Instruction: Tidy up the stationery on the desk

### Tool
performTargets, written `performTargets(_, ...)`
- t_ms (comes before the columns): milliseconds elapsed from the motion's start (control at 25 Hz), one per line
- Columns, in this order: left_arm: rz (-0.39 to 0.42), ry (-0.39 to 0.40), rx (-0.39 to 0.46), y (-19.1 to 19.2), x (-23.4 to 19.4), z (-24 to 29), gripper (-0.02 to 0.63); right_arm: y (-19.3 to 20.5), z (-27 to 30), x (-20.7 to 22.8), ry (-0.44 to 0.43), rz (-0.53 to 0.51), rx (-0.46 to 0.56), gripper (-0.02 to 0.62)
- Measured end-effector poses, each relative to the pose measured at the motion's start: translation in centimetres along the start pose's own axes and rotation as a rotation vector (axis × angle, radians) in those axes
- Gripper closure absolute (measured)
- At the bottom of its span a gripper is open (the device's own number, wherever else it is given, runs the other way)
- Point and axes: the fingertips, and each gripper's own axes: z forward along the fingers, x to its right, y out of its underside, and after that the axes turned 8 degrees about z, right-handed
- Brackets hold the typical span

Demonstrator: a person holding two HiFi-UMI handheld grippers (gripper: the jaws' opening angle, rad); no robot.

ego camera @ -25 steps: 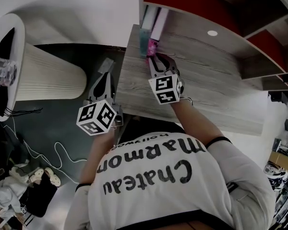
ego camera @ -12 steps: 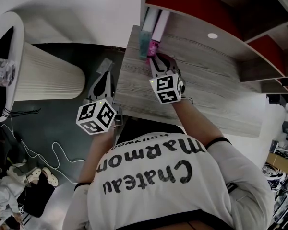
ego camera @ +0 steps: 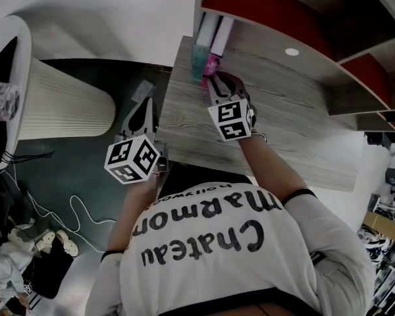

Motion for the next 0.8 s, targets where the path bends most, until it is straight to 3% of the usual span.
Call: performTargets(800, -0.004, -0.004, -0.001, -0.3, -0.8, 0.2, 0.591, -1.2, 0.7, 1.2, 0.022, 0.048, 0.016, 0.500)
